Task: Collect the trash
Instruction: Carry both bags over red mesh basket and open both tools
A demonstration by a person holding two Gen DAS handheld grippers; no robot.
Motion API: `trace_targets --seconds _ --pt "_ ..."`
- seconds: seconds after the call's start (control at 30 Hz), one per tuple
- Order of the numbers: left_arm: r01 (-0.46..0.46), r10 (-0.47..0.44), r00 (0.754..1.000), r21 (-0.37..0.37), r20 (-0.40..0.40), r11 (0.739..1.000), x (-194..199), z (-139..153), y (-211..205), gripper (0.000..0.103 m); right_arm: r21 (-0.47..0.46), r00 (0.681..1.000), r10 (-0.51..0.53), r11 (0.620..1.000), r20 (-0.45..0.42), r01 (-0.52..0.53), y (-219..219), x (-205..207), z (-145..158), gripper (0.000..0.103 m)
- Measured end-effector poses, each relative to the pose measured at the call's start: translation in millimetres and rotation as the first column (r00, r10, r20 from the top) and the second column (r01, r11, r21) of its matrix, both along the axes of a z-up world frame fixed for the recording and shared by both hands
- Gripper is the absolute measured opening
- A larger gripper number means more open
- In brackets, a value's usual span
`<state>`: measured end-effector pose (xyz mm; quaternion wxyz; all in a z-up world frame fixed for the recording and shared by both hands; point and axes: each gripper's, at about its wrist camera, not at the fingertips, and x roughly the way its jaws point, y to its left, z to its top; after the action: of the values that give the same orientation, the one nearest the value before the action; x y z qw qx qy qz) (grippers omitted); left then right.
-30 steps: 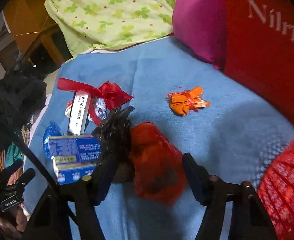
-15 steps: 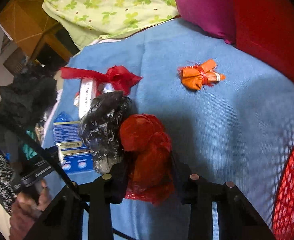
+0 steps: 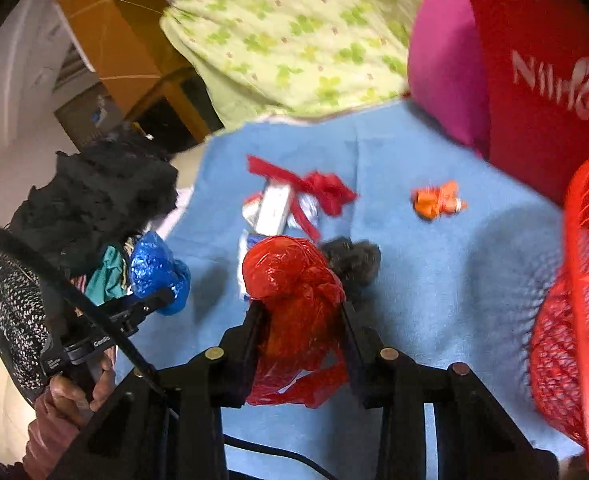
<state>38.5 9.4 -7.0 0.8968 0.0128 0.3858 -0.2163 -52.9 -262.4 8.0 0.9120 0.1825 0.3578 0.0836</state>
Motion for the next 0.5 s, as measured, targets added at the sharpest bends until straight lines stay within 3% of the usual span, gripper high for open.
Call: trace_targets --seconds 0.23,0.5 --pt "0.150 -0.148 0.985 -0.014 0.087 0.989 -38 54 -47 0.050 -0.012 0.979 -0.132 0.991 0.152 0.136 -37 -60 58 0.039" --pt "0.387 -0.381 0.918 -0.037 0.107 0.921 -73 95 -159 0.050 -0.013 0.908 -0.378 0.922 0.182 0.387 -129 -123 73 0.039"
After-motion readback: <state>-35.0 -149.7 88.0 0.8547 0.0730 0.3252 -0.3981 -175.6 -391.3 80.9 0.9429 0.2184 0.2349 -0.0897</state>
